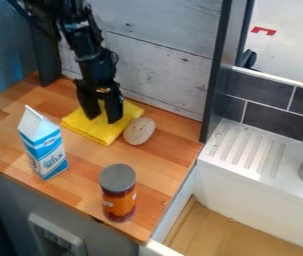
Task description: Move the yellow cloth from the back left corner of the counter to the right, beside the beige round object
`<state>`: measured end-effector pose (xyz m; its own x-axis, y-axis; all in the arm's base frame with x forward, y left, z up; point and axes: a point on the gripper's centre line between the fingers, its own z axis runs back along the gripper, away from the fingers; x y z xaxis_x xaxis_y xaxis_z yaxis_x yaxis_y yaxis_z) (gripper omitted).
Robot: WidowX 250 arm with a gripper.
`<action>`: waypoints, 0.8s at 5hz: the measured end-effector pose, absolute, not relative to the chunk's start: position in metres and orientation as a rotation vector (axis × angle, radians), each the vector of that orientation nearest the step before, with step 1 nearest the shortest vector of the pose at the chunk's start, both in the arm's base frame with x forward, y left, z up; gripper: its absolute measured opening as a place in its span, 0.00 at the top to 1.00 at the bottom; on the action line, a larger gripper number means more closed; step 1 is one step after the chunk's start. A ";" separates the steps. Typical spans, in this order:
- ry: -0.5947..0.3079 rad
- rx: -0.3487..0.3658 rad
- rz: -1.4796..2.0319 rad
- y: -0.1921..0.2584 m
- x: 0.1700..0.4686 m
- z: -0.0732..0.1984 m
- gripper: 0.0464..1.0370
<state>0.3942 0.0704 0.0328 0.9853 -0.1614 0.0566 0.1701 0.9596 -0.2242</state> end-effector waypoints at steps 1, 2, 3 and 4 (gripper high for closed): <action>-0.110 -0.184 -0.182 0.075 0.399 0.059 0.04; -0.113 -0.102 -0.157 0.086 0.394 0.083 0.04; -0.023 -0.142 -0.206 0.079 0.374 0.103 0.04; 0.025 -0.154 -0.286 0.054 0.359 0.124 0.04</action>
